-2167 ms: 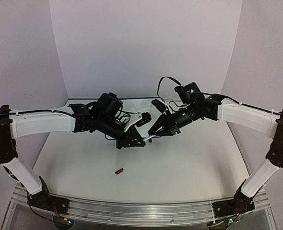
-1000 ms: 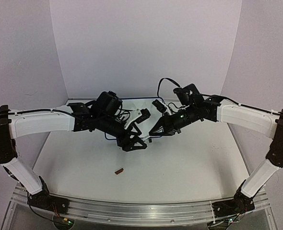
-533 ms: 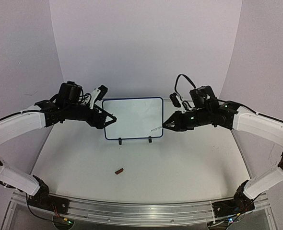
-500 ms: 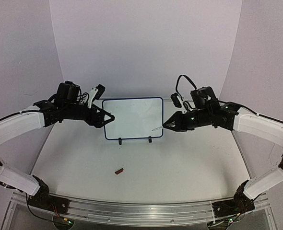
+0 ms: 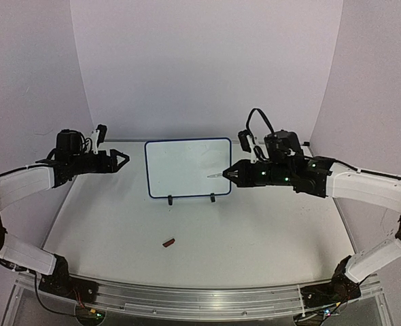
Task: Write a sentence on the whiteboard
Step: Hold the whiteboard at the center of the board.
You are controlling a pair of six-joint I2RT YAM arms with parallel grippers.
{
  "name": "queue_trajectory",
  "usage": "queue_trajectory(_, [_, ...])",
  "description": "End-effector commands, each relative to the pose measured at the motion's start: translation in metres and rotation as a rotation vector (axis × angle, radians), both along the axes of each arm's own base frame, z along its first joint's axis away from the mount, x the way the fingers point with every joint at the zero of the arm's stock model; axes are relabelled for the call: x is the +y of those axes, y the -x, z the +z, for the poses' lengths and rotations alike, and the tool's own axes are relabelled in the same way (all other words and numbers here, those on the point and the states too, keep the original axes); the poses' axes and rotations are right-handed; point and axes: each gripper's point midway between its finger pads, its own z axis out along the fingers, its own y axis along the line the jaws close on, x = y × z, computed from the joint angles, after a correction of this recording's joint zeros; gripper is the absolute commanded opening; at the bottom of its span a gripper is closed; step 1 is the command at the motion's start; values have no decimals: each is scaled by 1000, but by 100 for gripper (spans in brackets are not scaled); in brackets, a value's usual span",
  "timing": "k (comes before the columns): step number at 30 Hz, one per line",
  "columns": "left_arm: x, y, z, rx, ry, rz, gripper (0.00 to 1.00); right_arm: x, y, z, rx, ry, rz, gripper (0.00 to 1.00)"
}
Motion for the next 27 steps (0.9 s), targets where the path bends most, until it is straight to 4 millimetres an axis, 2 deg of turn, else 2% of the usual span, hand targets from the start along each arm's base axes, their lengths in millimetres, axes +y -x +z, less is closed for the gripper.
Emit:
queue_trajectory(1, [-7,-13,23,-144,113,-78,87,23,-15,26,-127,-78,-37,0])
queue_trajectory(5, [-17,-19,18,-178,155,-196,84,45,-24,33,-166,-130,-19,0])
queue_trajectory(7, [-25,-21,9,-162,172,-260,81,56,-31,30,-169,-138,-11,0])
queue_trajectory(16, [-48,-44,-20,-132,136,-364,57,108,-64,25,-189,-203,25,0])
queue_trajectory(27, [-72,-61,-36,-132,97,-427,41,143,-97,18,-221,-233,1,0])
